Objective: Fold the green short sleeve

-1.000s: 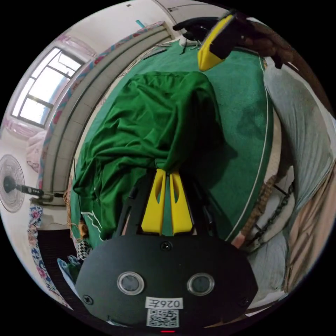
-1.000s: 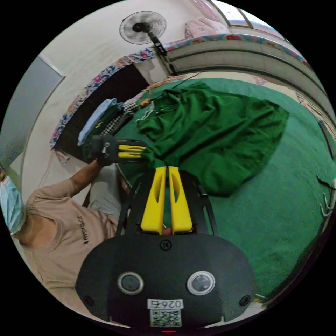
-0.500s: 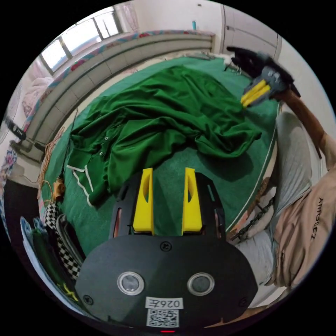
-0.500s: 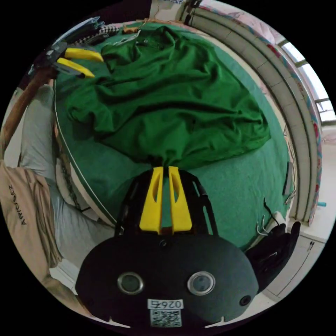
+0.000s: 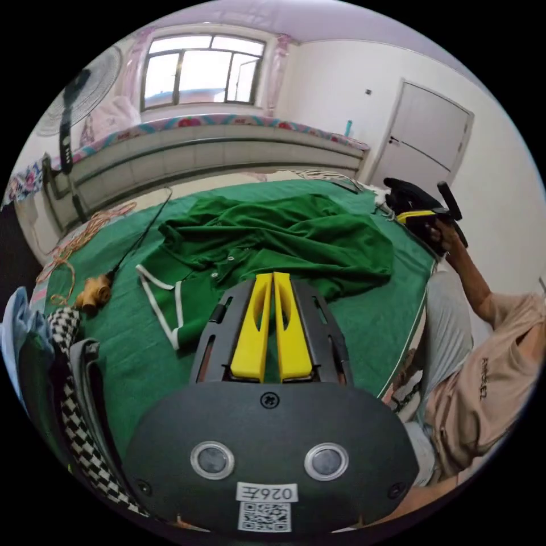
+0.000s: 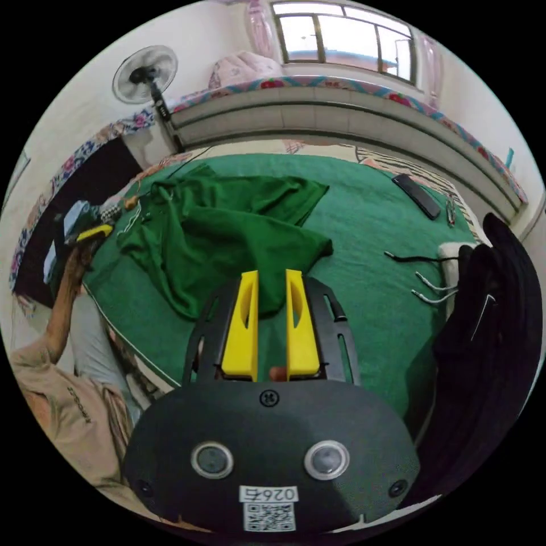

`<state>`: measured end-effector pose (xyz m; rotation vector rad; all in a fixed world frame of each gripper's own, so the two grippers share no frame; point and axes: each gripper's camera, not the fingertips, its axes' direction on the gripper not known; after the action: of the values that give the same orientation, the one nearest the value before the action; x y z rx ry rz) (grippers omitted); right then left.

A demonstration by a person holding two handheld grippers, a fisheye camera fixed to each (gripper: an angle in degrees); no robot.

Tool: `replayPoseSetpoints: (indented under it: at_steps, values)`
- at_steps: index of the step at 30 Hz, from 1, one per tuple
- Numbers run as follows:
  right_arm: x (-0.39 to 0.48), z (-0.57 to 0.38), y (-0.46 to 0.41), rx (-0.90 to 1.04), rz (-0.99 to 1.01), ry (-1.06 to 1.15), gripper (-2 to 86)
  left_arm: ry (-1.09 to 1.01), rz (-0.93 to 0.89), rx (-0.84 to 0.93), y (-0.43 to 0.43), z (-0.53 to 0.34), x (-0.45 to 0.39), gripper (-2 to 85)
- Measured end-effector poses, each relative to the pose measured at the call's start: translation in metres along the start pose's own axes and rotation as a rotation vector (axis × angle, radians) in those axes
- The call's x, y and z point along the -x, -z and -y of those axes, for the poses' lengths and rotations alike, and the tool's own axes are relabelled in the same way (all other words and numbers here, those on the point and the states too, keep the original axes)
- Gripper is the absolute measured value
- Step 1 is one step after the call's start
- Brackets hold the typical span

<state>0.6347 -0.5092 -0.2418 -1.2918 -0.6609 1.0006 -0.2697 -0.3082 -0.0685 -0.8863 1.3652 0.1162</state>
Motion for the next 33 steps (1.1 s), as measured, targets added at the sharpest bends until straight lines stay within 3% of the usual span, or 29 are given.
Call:
replayPoseSetpoints:
  at_steps: [4,5,7,8,9,11,14,16,18,20,25,28,33]
  values:
    - [0.059,-0.017,-0.012,0.053,0.043,0.296,6.5,-0.141,-0.043,0.163,-0.036,0.023,-0.021,18.0]
    - [0.075,-0.020,-0.017,0.069,0.033,0.370,7.1,-0.152,-0.021,0.205,-0.044,0.024,-0.023,18.4]
    - [0.096,-0.020,-0.032,0.104,-0.002,0.455,7.8,-0.201,0.088,0.469,-0.084,0.025,-0.028,16.2]
    - [0.107,-0.018,-0.048,0.146,-0.017,0.493,7.7,-0.203,0.082,0.486,-0.088,0.027,-0.029,12.1]
    - [0.111,-0.017,-0.056,0.180,-0.015,0.510,6.6,-0.220,0.060,0.473,-0.080,0.031,-0.031,4.1]
    - [0.126,-0.013,-0.086,0.348,0.091,0.575,1.8,-0.221,0.048,0.401,-0.057,0.033,-0.028,0.7]
    - [0.140,-0.023,-0.090,0.425,0.267,0.683,-0.5,-0.106,-0.115,0.148,-0.004,0.025,0.002,0.1]
    - [0.145,-0.032,-0.088,0.434,0.262,0.734,-0.7,-0.001,-0.176,-0.033,0.019,0.018,0.028,1.2]
    - [0.141,-0.034,-0.082,0.380,0.202,0.705,-0.3,0.025,-0.161,-0.079,0.015,0.022,0.034,7.5]
    - [0.128,-0.030,-0.070,0.275,0.143,0.644,2.0,0.020,-0.147,-0.011,-0.003,0.037,0.030,12.4]
    - [0.107,-0.020,-0.071,0.221,-0.044,0.643,7.8,-0.142,0.015,0.507,-0.090,0.056,0.002,2.0]
    - [0.093,-0.011,-0.103,0.351,-0.132,0.655,8.1,-0.244,0.046,0.505,-0.082,0.060,-0.009,0.8]
    - [0.063,0.004,-0.095,0.470,0.134,0.590,-0.9,-0.311,-0.055,0.487,-0.057,0.043,-0.005,0.2]
